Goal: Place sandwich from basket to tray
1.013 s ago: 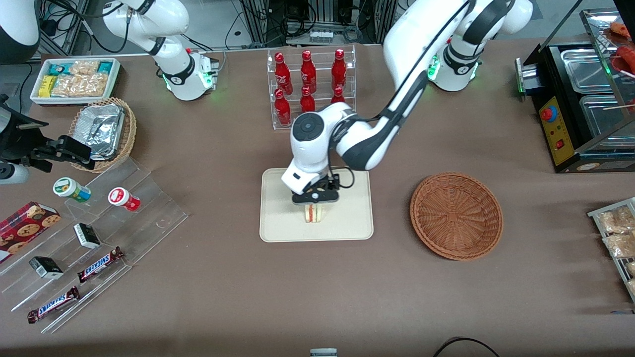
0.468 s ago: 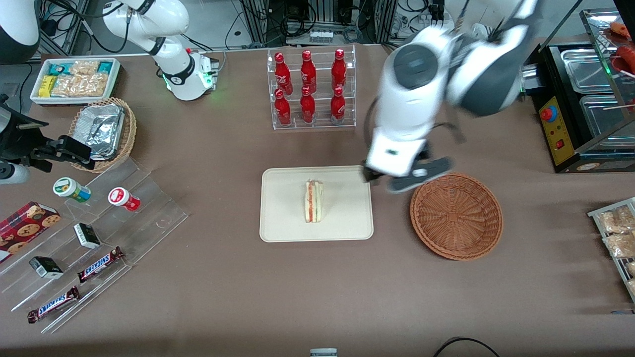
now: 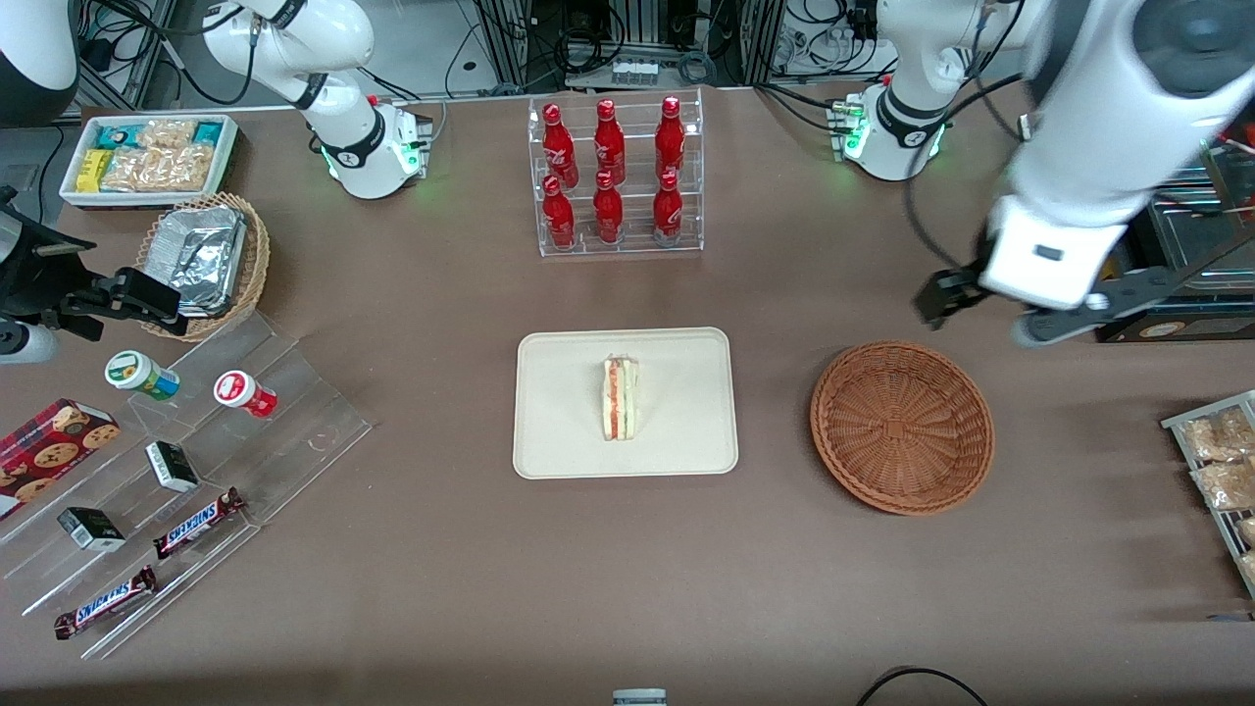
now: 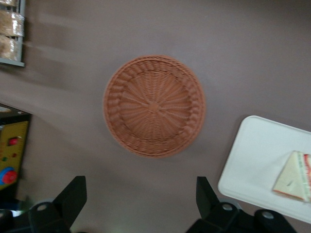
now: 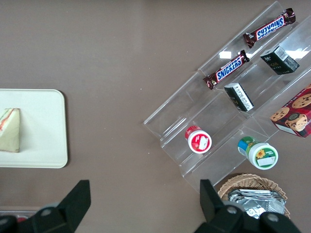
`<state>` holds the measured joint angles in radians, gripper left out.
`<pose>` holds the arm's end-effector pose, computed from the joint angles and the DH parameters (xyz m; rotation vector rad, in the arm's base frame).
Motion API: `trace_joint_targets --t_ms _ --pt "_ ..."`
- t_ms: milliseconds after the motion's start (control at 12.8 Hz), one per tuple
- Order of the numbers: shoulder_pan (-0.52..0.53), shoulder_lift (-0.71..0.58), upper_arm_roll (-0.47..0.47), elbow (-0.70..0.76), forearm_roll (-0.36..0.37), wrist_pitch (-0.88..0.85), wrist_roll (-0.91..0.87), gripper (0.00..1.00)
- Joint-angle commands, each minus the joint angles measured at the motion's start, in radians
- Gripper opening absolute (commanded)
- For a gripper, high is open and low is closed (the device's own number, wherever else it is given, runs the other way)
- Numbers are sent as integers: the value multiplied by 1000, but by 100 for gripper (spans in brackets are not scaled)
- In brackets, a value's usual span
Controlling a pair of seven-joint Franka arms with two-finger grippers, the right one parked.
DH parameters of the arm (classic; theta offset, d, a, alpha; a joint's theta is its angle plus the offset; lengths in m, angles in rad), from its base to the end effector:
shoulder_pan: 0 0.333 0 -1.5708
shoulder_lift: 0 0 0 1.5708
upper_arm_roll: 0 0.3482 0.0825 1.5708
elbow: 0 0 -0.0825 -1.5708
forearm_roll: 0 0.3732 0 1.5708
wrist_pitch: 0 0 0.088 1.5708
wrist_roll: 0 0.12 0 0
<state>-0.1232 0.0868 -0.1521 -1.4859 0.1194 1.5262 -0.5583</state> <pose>0.5515 -0.1361 0.6318 -2.9952 -0.4311 -0.0021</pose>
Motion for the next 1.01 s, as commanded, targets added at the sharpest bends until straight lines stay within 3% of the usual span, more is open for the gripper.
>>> trace_joint_targets --t_ms 0,312,545,701,935 --pt "121 -42 -12 -33 -49 -43 223 99" --pt "241 -85 -12 -63 -66 -58 428 99" --pt "249 -81 -12 -56 -93 -58 446 99" --pt "238 -79 -12 -50 -96 -60 571 99" --pt "237 -79 -12 -47 -148 -58 569 99"
